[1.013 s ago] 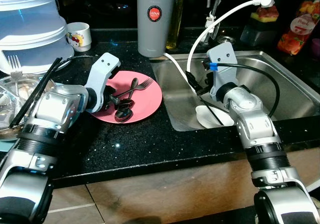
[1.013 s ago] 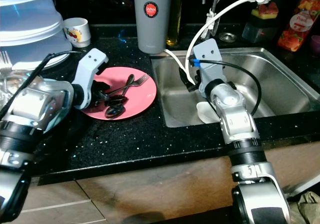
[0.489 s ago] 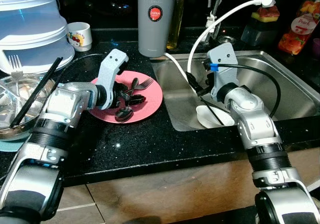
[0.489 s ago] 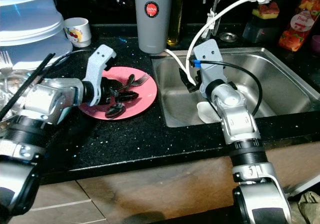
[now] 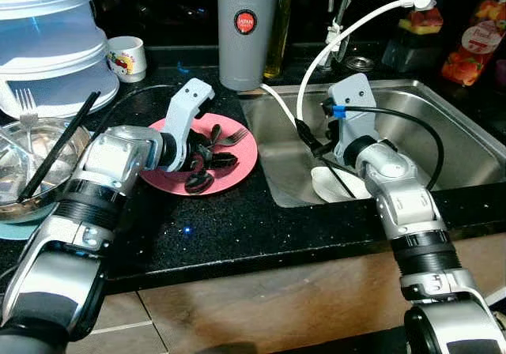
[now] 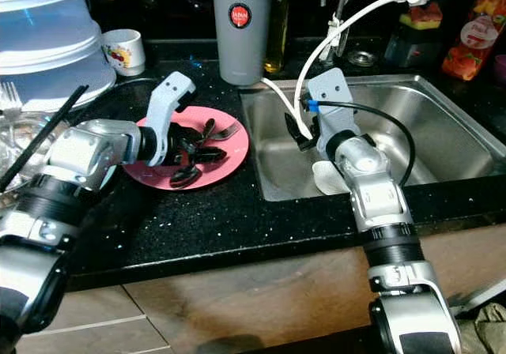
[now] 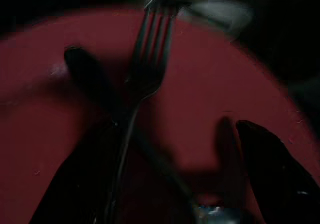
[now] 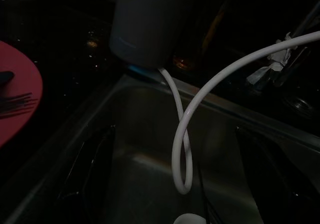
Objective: Kitchen organization
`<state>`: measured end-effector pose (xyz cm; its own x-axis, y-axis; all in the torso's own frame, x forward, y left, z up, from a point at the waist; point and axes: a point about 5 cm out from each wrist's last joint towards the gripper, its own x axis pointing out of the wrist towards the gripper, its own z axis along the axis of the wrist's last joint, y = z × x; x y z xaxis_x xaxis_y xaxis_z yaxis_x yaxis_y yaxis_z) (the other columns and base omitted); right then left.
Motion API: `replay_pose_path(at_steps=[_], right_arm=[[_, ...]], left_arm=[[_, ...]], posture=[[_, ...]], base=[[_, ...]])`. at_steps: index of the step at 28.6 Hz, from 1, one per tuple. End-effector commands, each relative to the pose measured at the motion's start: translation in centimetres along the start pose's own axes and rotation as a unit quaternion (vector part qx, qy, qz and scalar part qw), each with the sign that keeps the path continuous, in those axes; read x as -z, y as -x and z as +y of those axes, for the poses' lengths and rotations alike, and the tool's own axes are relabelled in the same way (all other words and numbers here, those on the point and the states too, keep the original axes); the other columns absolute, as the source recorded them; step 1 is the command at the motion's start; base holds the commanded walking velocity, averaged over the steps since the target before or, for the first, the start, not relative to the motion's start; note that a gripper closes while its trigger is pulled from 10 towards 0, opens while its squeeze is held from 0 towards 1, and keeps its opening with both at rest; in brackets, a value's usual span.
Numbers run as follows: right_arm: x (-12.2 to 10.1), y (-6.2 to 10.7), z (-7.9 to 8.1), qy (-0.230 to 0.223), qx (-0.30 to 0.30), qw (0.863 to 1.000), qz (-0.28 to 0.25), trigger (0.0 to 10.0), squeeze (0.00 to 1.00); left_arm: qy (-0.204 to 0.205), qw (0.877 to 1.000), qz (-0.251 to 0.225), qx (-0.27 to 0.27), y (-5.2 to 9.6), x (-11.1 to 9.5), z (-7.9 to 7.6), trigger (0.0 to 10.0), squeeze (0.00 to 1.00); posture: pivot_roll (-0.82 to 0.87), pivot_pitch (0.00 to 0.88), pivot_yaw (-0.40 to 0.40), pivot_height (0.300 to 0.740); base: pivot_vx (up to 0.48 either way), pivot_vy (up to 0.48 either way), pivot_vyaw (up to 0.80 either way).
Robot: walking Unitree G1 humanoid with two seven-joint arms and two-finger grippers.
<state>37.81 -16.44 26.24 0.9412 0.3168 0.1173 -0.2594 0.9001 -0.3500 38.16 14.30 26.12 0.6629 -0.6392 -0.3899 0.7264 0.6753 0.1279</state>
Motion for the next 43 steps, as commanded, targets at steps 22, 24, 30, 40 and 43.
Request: replay_pose_path(at_steps=[22,24,30,40,43], right_arm=[[0.2,-0.1,-0.1,-0.011,-0.006,1.000,0.003,10.0,0.00],[0.2,-0.1,-0.1,-0.011,-0.006,1.000,0.004,10.0,0.00],[0.2,-0.1,-0.1,-0.010,-0.005,1.000,0.004,10.0,0.00],[0.0,-0.1,-0.2,-0.010,-0.004,1.000,-0.001,10.0,0.00],[0.0,-0.1,0.0,-0.010,-0.006,1.000,-0.001,10.0,0.00]], left_arm=[[-0.023,0.998,0.061,-0.017,0.1,2.2,1.1,0.0,0.00],[-0.026,0.998,0.055,-0.019,0.1,2.1,1.2,0.0,0.00],[-0.030,0.999,0.030,-0.028,0.2,1.4,1.4,0.0,0.00],[-0.063,0.992,-0.066,-0.089,2.5,-3.1,2.5,6.2,0.00],[-0.077,0.991,-0.064,-0.092,2.9,-3.4,2.4,10.0,0.00]], posture=[[0.05,0.105,-0.012,0.740],[0.05,0.106,-0.012,0.740],[0.05,0.104,-0.012,0.740],[0.05,0.097,-0.015,0.740],[0.05,0.095,-0.016,0.740]], base=[[0.000,0.000,0.00],[0.000,0.000,0.00],[0.000,0.000,0.00],[0.000,0.000,0.00],[0.000,0.000,0.00]])
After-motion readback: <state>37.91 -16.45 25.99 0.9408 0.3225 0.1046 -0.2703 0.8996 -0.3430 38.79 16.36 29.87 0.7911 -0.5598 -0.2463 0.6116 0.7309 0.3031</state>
